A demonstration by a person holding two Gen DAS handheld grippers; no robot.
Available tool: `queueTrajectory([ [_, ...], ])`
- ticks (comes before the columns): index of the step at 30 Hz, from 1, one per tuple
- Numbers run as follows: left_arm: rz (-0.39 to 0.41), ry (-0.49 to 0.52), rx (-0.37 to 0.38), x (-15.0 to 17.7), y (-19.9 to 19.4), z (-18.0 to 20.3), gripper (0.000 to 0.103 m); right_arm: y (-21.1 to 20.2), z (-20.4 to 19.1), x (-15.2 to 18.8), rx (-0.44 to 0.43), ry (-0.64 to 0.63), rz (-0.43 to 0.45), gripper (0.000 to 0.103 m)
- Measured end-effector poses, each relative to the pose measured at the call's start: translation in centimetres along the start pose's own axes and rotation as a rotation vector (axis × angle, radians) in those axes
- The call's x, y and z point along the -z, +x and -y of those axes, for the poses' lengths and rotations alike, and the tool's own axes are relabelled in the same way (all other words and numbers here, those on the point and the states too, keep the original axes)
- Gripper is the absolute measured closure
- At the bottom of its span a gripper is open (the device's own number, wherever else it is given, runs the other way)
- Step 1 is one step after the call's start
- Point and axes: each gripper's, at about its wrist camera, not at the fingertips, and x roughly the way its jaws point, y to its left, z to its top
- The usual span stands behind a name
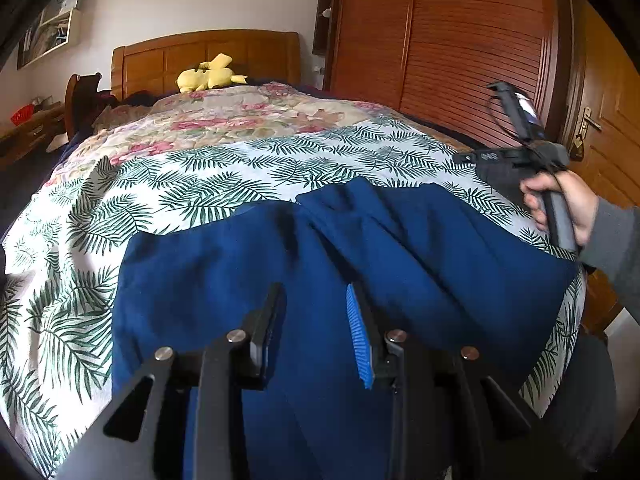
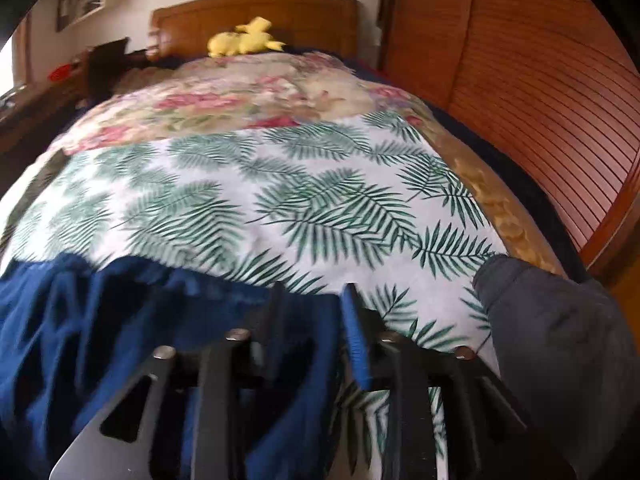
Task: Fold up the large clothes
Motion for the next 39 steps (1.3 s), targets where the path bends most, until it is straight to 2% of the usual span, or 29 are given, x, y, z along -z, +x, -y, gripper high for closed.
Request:
queueTrajectory([
  [1,0.000,0.001,0.000,0.0,0.0,0.1,0.073,-0.9,-0.3,0.6,-0.017,-0.009,0.005,0.058],
  [2,0.001,0.003,-0.001,0.1,-0.1,0.2,0.073,-1.7,-0.6,1.3,-0.034,-0.018,0.007,0.056],
  [11,-0.014,0.043,0.011,1.5,-0.5,2.8,0.073,-6.1,-3.6,8.5,-0.144,-0.135,-0.067,0.055],
  [18,-0.022,0.063,0.032,3.0,-1.3,5.6,0.073,-8.8,-4.3,12.3,-0.191,-0.175,-0.083,0.055],
  [25,-0.023,0.078,0.056,3.8,-2.7,8.1,0.073,-11.2,-3.8,15.0,-0.200,-0.209,-0.097,0.055],
  [31,-0.029,0.070,0.057,4.0,-3.3,9.3,0.073,-10.3,-2.6,16.9,-0.198,-0.184,-0.156,0.053],
  [39,-0.036,0.068,0.046,3.8,-4.0,10.8,0.073,-11.9,-1.6,17.5,-0.219,-0.162,-0.123,0.051],
])
